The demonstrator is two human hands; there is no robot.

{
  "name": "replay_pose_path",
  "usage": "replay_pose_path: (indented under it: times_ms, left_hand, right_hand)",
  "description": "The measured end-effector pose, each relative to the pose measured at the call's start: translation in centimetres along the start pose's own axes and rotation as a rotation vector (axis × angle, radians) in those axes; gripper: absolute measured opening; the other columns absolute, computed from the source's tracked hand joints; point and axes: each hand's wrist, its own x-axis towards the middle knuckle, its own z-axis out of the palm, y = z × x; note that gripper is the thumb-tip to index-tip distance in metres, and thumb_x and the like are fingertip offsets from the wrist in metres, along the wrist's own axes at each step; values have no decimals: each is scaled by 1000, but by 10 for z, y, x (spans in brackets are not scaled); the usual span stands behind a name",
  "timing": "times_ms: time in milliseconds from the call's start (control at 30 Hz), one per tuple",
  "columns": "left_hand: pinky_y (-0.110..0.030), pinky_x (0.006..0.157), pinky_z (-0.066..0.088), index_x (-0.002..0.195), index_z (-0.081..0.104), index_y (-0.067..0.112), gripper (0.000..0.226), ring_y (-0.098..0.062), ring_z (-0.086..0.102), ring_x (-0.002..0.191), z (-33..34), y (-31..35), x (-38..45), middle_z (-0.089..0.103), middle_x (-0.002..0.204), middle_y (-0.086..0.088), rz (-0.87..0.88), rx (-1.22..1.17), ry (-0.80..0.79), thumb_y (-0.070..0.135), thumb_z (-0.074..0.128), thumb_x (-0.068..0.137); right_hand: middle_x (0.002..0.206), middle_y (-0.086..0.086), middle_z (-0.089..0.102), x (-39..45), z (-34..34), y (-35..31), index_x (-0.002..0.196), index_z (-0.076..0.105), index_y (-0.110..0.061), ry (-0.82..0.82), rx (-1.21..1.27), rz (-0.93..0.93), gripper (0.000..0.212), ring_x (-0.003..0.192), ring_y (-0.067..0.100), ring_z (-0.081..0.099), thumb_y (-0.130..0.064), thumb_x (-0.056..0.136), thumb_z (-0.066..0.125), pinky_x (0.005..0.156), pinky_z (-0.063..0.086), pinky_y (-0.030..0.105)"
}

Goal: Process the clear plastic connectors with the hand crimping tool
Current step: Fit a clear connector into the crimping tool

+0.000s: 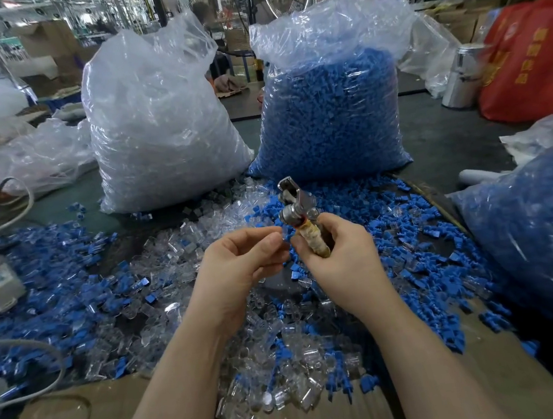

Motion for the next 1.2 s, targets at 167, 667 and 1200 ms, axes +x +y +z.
replay_pose_path:
  times_ms: [167, 667, 1200]
  left_hand:
    - [-18, 65, 54, 91, 78, 14, 22, -9, 66, 71, 1, -1, 1, 75, 79, -3, 30, 53, 57, 22, 75, 70]
    - [-16, 70, 55, 96, 77, 20, 28, -9, 73, 84, 3, 0, -1, 78, 88, 2, 171, 280, 59, 26, 78, 68]
    - [-21, 77, 57, 99, 74, 16, 19, -16, 74, 86, 0, -1, 2, 78, 90, -5, 216, 108, 115, 10, 73, 82]
  right_hand:
    - [60, -21, 57, 1, 1, 0, 69, 54, -31, -7, 33, 11, 26, 51, 2, 46, -29, 90, 68, 48, 36, 16]
    - [60, -13, 57, 1, -1, -1, 80, 62, -20, -32, 61, 40, 16, 53, 5, 47, -30, 92, 66, 50, 40, 24]
    - [76, -2, 67, 4, -12, 4, 90, 65, -22, -116, -128, 96, 3, 72, 26, 62, -21, 88, 65, 68, 54, 51]
